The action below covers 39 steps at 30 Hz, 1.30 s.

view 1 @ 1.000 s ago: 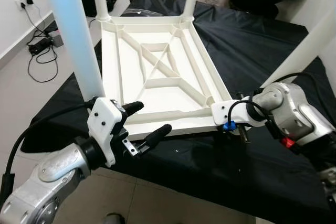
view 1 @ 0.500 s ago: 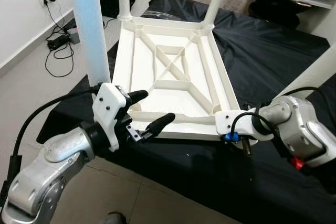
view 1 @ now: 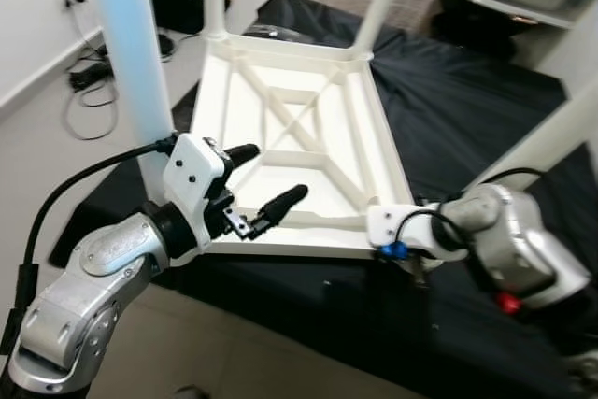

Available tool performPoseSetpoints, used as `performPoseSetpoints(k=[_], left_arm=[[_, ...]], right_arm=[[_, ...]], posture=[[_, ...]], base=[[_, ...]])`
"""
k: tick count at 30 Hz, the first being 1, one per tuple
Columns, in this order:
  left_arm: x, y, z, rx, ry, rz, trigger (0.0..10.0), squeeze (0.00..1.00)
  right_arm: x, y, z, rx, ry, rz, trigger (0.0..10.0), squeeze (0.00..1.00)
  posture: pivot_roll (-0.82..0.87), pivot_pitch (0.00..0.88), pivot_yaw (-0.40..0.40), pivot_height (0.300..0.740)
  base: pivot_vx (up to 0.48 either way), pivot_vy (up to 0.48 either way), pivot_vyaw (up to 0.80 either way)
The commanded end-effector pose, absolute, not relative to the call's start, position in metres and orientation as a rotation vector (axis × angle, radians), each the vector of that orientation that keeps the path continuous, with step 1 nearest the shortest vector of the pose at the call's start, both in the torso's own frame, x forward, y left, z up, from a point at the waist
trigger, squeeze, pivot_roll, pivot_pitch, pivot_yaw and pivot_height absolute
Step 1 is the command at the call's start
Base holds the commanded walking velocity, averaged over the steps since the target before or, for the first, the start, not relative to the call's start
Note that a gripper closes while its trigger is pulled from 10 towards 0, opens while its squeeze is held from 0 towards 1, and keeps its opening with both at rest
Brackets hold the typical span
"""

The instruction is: Building children table

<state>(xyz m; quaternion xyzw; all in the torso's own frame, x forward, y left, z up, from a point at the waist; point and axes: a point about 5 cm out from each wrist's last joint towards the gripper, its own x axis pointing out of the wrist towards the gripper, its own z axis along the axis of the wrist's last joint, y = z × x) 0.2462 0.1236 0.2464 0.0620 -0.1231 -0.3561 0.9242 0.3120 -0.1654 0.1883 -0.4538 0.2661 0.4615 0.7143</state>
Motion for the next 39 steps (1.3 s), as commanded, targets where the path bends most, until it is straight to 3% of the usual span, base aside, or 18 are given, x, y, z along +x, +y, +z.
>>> performPoseSetpoints(k=[1, 2, 7, 14, 16, 23, 24, 26, 27, 28, 29, 30, 35, 39], left_arm=[[0.243, 0.117, 0.241, 0.127, -0.24, -0.75, 10.0, 0.0], [0.24, 0.11, 0.235, 0.099, -0.224, -0.758, 10.0, 0.0], [0.235, 0.101, 0.222, 0.054, -0.186, -0.777, 10.0, 0.0], [0.226, 0.087, 0.204, 0.015, -0.13, -0.82, 10.0, 0.0], [0.219, 0.082, 0.19, 0.006, -0.087, -0.829, 10.0, 0.0], [0.217, 0.083, 0.181, 0.028, -0.064, -0.817, 10.0, 0.0], [0.216, 0.085, 0.18, 0.03, -0.061, -0.807, 10.0, 0.0], [0.216, 0.086, 0.18, 0.032, -0.061, -0.8, 10.0, 0.0], [0.215, 0.088, 0.177, 0.038, -0.054, -0.79, 10.0, 0.0], [0.213, 0.09, 0.175, 0.044, -0.047, -0.78, 10.0, 0.0], [0.213, 0.09, 0.175, 0.044, -0.047, -0.78, 10.0, 0.0], [0.211, 0.091, 0.172, 0.052, -0.038, -0.767, 10.0, 0.0], [0.206, 0.099, 0.161, 0.064, -0.01, -0.691, 10.0, 0.0], [0.195, 0.104, 0.152, 0.063, 0.008, -0.658, 10.0, 0.0]], right_arm=[[0.309, -0.173, 0.156, -0.898, 0.718, 1.003, 10.0, 0.16], [0.31, -0.168, 0.169, -0.75, 0.637, 1.048, 10.0, 1.0], [0.302, -0.166, 0.189, -0.575, 0.508, 1.184, 10.0, 1.0], [0.298, -0.175, 0.202, -0.462, 0.43, 1.195, 10.0, 1.0], [0.287, -0.176, 0.21, -0.35, 0.362, 1.253, 10.0, 1.0], [0.271, -0.172, 0.214, -0.212, 0.303, 1.318, 10.0, 1.0], [0.269, -0.17, 0.211, -0.19, 0.294, 1.303, 10.0, 0.92], [0.268, -0.17, 0.21, -0.177, 0.289, 1.291, 10.0, 0.92], [0.269, -0.17, 0.209, -0.147, 0.28, 1.258, 10.0, 0.51], [0.269, -0.17, 0.209, -0.123, 0.271, 1.236, 10.0, 0.28], [0.269, -0.17, 0.209, -0.123, 0.271, 1.236, 10.0, 0.28], [0.269, -0.171, 0.21, -0.093, 0.256, 1.21, 10.0, 0.0], [0.272, -0.18, 0.221, 0.029, 0.171, 1.104, 10.0, 0.0], [0.268, -0.205, 0.224, 0.171, 0.133, 0.978, 10.0, 0.0]], posture=[[-0.04, 0.233, -0.144, 0.74], [-0.04, 0.226, -0.142, 0.74], [-0.05, 0.216, -0.138, 0.74], [-0.05, 0.197, -0.128, 0.74], [-0.06, 0.178, -0.119, 0.74], [-0.06, 0.159, -0.107, 0.74], [-0.06, 0.154, -0.104, 0.74], [-0.06, 0.154, -0.104, 0.74], [-0.06, 0.143, -0.1, 0.74], [-0.06, 0.143, -0.1, 0.74], [-0.06, 0.143, -0.1, 0.74], [-0.06, 0.14, -0.094, 0.74], [-0.06, 0.134, -0.093, 0.74], [-0.07, 0.131, -0.091, 0.74]], base=[[0.0, 0.0, 0.0], [0.0, 0.0, 0.0], [0.0, 0.0, 0.0], [0.0, 0.0, 0.0], [0.0, 0.0, 0.0], [0.0, 0.0, 0.0], [0.0, 0.0, 0.0], [0.0, 0.0, 0.0], [0.0, 0.0, 0.0], [0.0, 0.0, 0.0], [0.0, 0.0, 0.0], [0.0, 0.0, 0.0], [0.0, 0.0, 0.0], [0.0, 0.0, 0.0]])
